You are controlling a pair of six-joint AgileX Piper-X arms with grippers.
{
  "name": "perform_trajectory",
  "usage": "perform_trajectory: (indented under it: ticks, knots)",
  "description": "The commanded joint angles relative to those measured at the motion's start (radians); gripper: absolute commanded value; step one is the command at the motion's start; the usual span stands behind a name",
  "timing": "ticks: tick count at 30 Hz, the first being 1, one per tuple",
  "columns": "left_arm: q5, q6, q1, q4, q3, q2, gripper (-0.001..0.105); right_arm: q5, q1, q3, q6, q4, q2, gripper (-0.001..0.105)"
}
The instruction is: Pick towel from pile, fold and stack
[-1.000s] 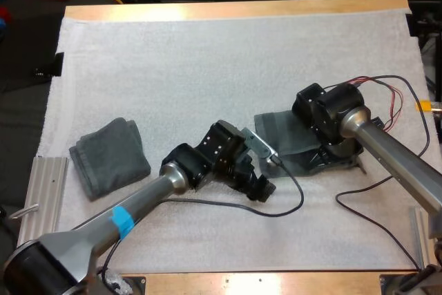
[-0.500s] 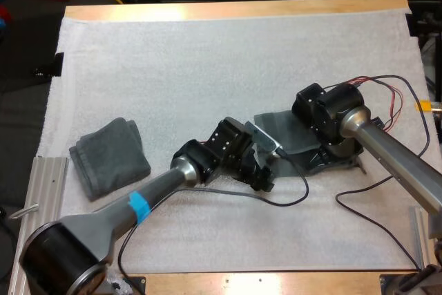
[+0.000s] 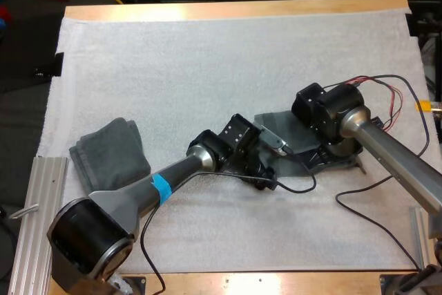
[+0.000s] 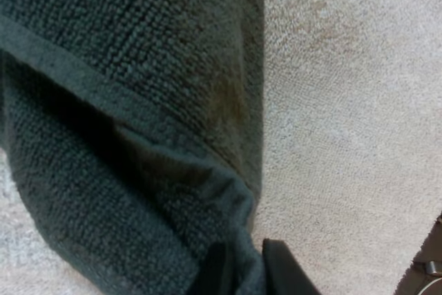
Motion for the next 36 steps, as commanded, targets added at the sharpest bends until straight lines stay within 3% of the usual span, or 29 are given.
perform_trajectory:
  ticks: [1,6,9,11,25,31,36]
  knots:
    - [0.024,-0.005,-0.008,-0.001,-0.008,0.009,0.067,-0.008,-0.002,0.000,0.004,0.011,-0.009,0.001]
    - [0.013,0.011,-0.057,-0.016,-0.012,0.011,0.066,-0.010,-0.002,0.000,0.009,0.011,-0.009,0.001]
    - [-0.080,0.010,-0.089,-0.024,-0.012,0.011,0.063,-0.009,-0.002,0.000,0.010,0.013,-0.009,0.001]
    - [-0.103,0.010,-0.095,-0.024,-0.012,0.016,0.062,-0.009,-0.002,0.000,0.010,0.017,-0.009,0.001]
    - [-0.154,0.002,-0.095,-0.012,-0.060,0.046,0.061,-0.009,-0.002,0.000,0.010,0.027,-0.009,0.001]
    - [-0.162,-0.033,-0.095,-0.032,-0.061,0.046,0.049,-0.033,-0.002,0.000,0.010,0.027,-0.009,0.001]
    - [-0.161,-0.056,-0.095,-0.041,-0.065,0.046,0.059,-0.033,-0.002,0.000,0.010,0.027,-0.009,0.001]
